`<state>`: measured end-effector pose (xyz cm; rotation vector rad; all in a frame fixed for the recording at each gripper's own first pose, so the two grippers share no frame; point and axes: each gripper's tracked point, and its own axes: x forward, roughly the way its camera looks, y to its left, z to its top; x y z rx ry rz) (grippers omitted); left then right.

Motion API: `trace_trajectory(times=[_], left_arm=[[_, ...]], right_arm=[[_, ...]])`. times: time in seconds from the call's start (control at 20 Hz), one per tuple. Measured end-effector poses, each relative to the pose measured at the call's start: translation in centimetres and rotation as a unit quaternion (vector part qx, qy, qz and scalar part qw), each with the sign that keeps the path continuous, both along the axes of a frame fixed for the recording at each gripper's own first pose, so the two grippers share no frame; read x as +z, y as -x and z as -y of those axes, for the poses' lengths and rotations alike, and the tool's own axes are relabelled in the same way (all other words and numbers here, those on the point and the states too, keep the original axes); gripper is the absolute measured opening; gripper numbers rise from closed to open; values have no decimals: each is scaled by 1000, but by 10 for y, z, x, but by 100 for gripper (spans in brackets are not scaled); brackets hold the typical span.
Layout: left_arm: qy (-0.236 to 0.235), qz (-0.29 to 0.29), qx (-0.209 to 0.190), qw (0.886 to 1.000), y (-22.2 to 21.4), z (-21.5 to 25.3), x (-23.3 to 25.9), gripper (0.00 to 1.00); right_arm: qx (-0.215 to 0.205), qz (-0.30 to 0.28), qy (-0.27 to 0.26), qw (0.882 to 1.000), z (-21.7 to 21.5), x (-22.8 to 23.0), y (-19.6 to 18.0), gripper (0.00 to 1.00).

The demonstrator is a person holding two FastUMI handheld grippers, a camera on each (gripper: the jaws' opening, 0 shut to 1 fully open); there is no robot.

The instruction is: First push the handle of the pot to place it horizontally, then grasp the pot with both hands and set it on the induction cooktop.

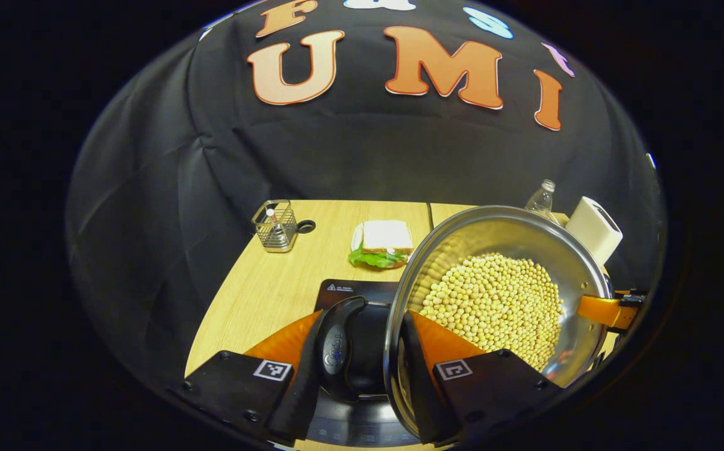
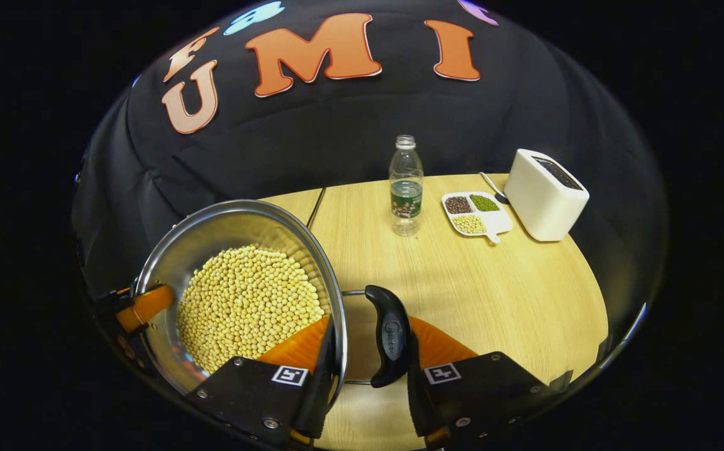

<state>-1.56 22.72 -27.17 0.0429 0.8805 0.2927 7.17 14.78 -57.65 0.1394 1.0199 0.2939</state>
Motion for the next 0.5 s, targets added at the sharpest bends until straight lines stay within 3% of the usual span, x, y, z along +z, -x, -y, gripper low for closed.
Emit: trace_trajectory(times=[0.2,0.3,0.5], left_arm=[[-2,9,8,1000,4,-32,16,69],[-3,13,12,1000,18,-31,30,69],[2,11,24,1000,31,-12,11,69]], right_arm=[[3,8,-2,1000,-1,-1,0,53],[6,12,-3,1000,-1,-3,-1,53],[14,10,-1,1000,-1,-4,-1,53]])
